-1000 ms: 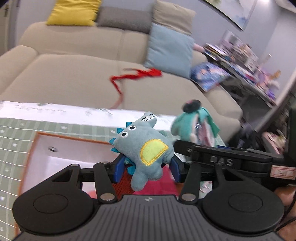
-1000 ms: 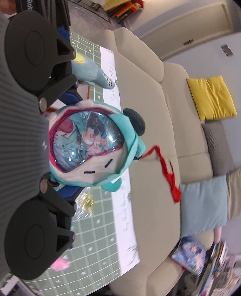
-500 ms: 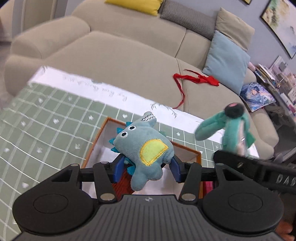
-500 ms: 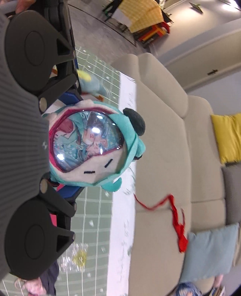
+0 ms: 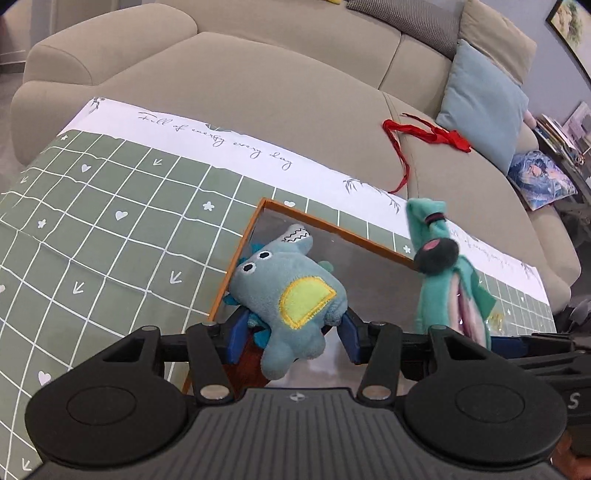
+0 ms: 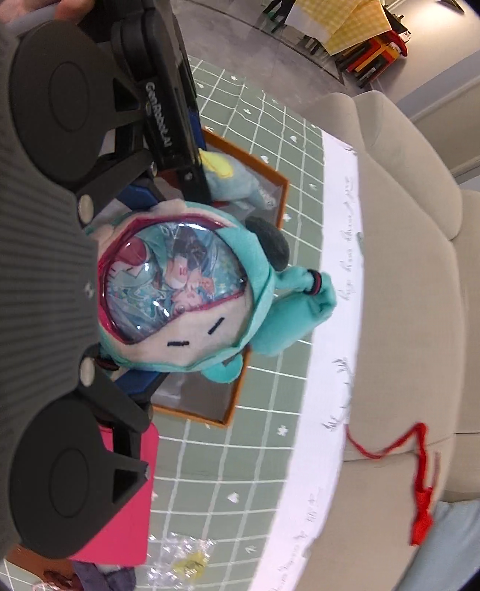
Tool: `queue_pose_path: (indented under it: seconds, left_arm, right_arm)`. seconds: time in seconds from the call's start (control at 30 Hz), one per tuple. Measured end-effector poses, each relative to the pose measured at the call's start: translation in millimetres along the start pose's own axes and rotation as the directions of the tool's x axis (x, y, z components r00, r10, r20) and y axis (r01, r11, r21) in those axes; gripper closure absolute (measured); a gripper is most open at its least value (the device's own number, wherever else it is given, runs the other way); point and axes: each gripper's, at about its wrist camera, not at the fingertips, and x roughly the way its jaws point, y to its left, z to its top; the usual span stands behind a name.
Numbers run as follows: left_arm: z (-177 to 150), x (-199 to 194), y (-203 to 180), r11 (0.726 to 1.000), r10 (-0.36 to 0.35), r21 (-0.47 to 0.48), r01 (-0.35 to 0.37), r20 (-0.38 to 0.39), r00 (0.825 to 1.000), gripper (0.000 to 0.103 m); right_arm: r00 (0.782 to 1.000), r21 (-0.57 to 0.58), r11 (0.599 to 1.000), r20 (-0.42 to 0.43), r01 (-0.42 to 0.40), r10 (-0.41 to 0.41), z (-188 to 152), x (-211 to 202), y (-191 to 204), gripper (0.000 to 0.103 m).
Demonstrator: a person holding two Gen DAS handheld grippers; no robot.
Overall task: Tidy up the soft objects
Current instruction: 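Open both tools to drop the two plush toys into the box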
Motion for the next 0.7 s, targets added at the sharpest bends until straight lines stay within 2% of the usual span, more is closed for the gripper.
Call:
queue_pose_path:
  seconds: [0.13, 0.27, 0.37, 0.5, 0.6, 0.7]
  left_arm:
    - [-3, -2, -3, 1.0, 0.009, 0.025, -0.009, 0.011, 1.0, 0.045]
    - [0, 0, -2, 1.0, -0.003, -0.001, 0.003, 0.011, 1.0, 0.045]
    - [0, -1, 2, 0.999, -0.021, -0.027, 0.021, 0.017, 1.0, 0.045]
    - [0, -2, 4, 0.999, -0.031, -0.033, 0.032, 0.024, 0.999, 0.045]
    - [-1, -2, 2, 0.999, -0.024, -0.026, 0.025, 0.025, 0.999, 0.045]
    - [-1, -1, 1, 0.999, -0.029, -0.027, 0.03, 0.024, 0.999, 0.045]
  right_arm:
    - [0.998, 0.013, 1.0, -0.066, -0.014, 0.015, 11, 13, -10, 0.021]
    - [0.994, 0.01, 1.0, -0.104, -0.015, 0.016, 13, 26, -16, 0.02]
    - [0.994, 0.006, 1.0, -0.104, -0.015, 0.016, 9, 25, -18, 0.019]
    - [0.995, 0.001, 1.0, -0.097, -0.011, 0.011, 8, 25, -18, 0.012]
    - [0.996, -0.05, 0.999, -0.091, 0.008, -0.013, 3, 22, -8, 0.006]
    - [0.997, -0.102, 0.995, -0.074, 0.007, -0.015, 1, 19, 1, 0.005]
